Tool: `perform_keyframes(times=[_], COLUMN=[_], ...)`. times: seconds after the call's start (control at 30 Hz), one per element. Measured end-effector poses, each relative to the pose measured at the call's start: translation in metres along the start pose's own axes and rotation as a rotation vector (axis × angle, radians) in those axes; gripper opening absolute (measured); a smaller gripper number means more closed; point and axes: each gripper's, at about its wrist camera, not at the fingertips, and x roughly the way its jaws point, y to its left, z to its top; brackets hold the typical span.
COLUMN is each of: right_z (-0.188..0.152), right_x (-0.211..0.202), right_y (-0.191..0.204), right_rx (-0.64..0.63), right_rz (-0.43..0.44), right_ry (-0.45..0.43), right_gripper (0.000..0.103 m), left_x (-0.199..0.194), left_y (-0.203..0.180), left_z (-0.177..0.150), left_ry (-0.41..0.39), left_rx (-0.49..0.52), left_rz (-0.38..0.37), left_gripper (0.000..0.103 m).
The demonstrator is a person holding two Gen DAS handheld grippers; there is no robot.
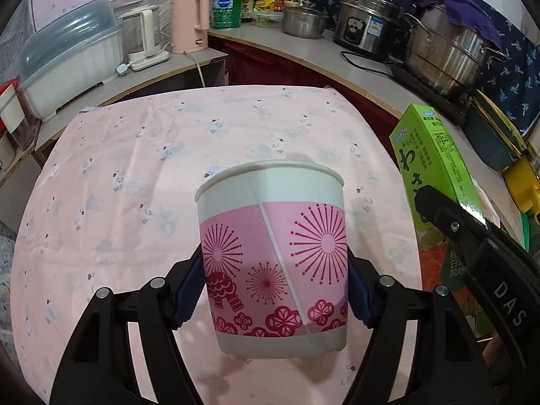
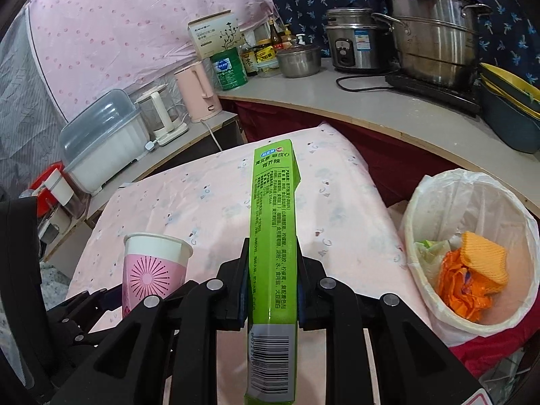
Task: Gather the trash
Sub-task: 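Carry the pink cup and green box with both grippers over the bin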
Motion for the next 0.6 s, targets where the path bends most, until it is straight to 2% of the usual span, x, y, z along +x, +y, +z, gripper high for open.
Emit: perform_keyframes(times=[0.27,0.6], right_z=[-0.004,-0.010], right_x=[-0.038,-0.069], right_y=[-0.054,-0.135], right_rx=[0.061,0.177], right_rz=[-0.047,-0.128], right_ry=[-0.047,-0.089], right_gripper=[0.019,0.019], left_x=[-0.013,-0.003], left_y=[-0.060,-0.138], left_z=[-0.007,-0.007], left_ry=[-0.005,0.024], left_rx=[0.079,0.195], left_rz=[-0.048,-0.117], left_gripper=[0.068,0.069])
